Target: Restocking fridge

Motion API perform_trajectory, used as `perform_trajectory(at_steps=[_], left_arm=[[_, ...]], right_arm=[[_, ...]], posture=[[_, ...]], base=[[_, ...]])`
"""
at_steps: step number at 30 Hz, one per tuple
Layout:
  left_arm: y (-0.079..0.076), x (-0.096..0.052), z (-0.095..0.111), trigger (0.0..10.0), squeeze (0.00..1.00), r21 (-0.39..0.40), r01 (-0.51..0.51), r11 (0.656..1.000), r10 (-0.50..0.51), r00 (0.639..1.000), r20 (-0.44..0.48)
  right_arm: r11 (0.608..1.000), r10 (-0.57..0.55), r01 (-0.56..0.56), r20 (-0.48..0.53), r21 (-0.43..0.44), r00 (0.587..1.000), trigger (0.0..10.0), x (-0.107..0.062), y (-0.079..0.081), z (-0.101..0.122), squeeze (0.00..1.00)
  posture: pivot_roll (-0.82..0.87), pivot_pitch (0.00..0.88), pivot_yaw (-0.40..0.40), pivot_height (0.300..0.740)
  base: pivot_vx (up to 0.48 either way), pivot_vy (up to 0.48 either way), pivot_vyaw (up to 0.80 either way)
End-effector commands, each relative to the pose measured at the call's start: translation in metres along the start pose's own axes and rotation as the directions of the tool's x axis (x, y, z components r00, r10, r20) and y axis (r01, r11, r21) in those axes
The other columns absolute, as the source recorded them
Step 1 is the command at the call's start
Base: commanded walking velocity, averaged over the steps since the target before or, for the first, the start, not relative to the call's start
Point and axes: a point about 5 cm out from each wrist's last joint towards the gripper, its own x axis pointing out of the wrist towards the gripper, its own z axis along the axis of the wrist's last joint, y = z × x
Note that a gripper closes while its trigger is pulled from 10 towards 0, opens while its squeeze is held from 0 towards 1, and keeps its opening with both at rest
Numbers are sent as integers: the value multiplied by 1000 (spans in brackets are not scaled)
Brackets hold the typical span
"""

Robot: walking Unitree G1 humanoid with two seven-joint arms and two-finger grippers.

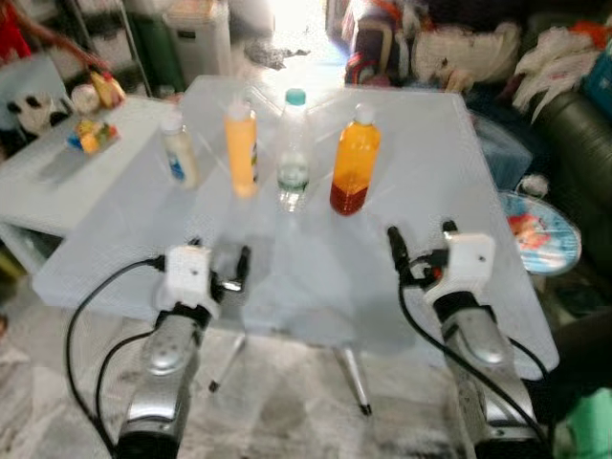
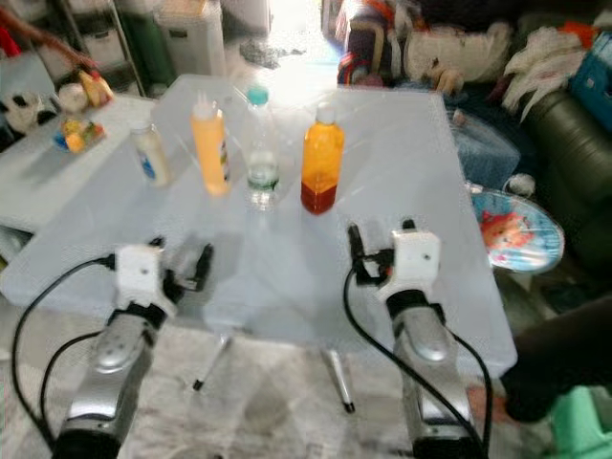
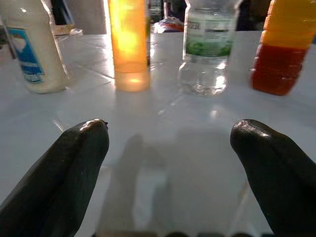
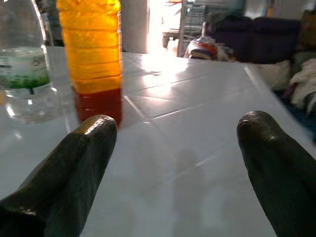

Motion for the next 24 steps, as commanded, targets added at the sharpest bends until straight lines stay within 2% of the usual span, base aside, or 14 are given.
perform_trajectory(at_steps=[1,10,17,24], left_arm=[[8,1,4,10000,0,9,-17,1000,17,1000,15],[7,0,5,10000,0,8,-12,1000,12,1000,22],[9,-1,5,10000,0,7,-17,1000,17,1000,21],[21,-7,5,10000,0,10,-33,999,33,999,19]], right_arm=[[1000,8,-8,16,-2,1000,10000,1,4,3,0],[999,47,-46,44,-23,998,10000,2,8,8,0],[998,60,-60,51,-5,997,10000,0,9,9,0],[998,58,-58,43,-2,997,10000,-3,11,6,0]], posture=[[-37,9,-34,740],[-37,10,-36,740],[-42,11,-35,740],[-40,14,-36,740]], base=[[251,0,0],[332,0,0],[370,0,135],[0,0,0]])
